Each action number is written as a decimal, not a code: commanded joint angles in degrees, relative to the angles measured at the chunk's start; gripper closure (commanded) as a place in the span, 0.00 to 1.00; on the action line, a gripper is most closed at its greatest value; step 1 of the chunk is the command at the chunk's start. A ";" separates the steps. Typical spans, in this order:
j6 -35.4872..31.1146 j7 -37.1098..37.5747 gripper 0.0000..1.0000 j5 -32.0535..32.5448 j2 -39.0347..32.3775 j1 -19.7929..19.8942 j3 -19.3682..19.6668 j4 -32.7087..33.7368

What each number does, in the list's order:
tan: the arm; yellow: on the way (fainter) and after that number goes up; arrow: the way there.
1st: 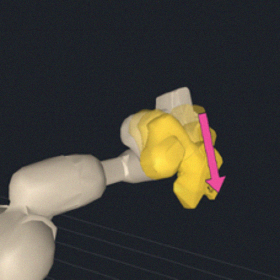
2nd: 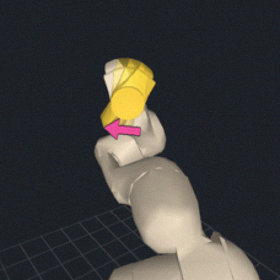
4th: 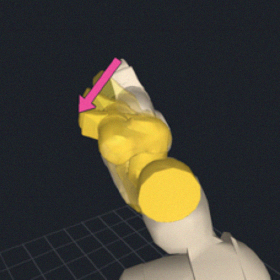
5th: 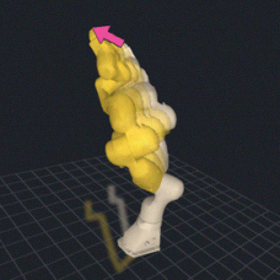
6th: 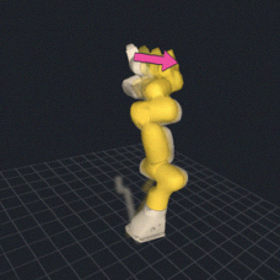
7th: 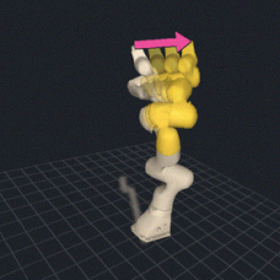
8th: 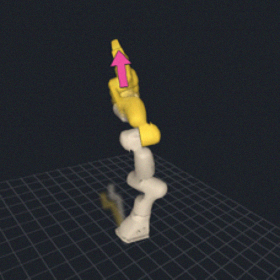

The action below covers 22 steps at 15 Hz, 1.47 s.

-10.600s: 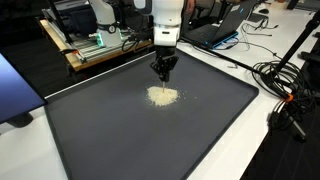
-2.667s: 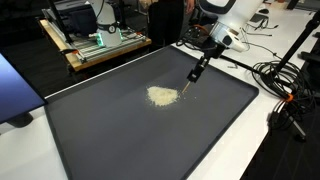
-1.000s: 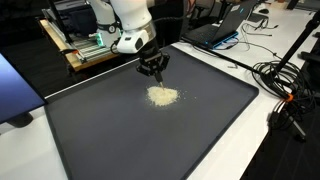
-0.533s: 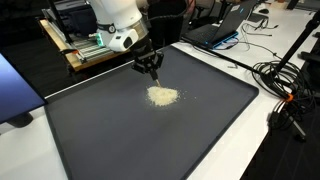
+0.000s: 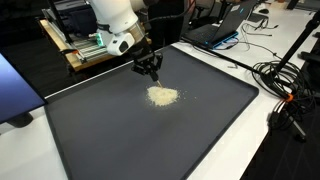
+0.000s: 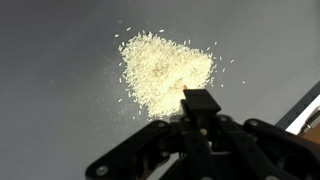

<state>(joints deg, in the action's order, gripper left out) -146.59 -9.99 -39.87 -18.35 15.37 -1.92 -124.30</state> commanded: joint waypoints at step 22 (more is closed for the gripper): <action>-3.27 -29.86 0.97 -56.58 -5.89 -0.48 5.30 -1.12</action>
<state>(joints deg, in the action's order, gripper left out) -147.34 -35.28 -90.91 -24.41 15.03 3.98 -124.40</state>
